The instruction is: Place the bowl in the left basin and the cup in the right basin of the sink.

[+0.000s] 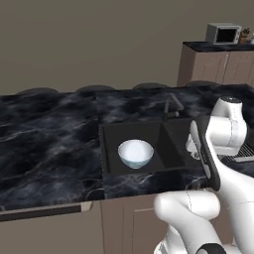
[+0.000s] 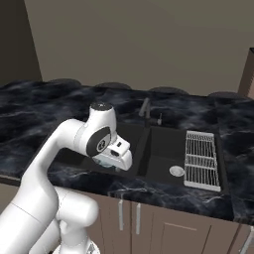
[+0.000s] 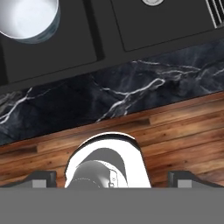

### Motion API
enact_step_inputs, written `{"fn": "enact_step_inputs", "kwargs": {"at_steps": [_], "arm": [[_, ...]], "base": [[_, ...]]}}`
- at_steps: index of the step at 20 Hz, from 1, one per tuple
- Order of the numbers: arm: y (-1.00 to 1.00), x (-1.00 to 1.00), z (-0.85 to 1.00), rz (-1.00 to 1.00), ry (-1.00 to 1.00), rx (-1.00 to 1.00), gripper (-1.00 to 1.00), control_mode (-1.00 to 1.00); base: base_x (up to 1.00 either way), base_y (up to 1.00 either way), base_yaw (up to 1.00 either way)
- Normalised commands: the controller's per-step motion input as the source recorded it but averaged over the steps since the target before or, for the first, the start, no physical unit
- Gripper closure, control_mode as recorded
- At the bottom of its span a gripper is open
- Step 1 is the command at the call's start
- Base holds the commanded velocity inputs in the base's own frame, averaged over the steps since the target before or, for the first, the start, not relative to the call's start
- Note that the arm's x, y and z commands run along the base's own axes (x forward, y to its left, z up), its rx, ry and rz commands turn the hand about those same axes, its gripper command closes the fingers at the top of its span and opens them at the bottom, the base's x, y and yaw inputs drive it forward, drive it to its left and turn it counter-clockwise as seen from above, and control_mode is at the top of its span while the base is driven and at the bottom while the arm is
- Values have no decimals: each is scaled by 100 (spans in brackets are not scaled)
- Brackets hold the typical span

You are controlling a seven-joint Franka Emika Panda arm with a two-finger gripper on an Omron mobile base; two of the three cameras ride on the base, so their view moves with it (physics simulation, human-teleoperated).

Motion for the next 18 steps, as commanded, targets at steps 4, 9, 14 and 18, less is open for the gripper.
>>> {"fn": "enact_step_inputs", "kwargs": {"at_steps": [4, 9, 14, 18], "arm": [[0, 0, 0, 0, 0, 0, -100, 100], [0, 0, 0, 0, 0, 0, -100, 100], [0, 0, 0, 0, 0, 0, -100, 100], [0, 0, 0, 0, 0, 0, -100, 100]], "base": [[-1, -50, 20], [-17, -53, 12], [-32, -41, 5], [-23, -37, 0]]}}
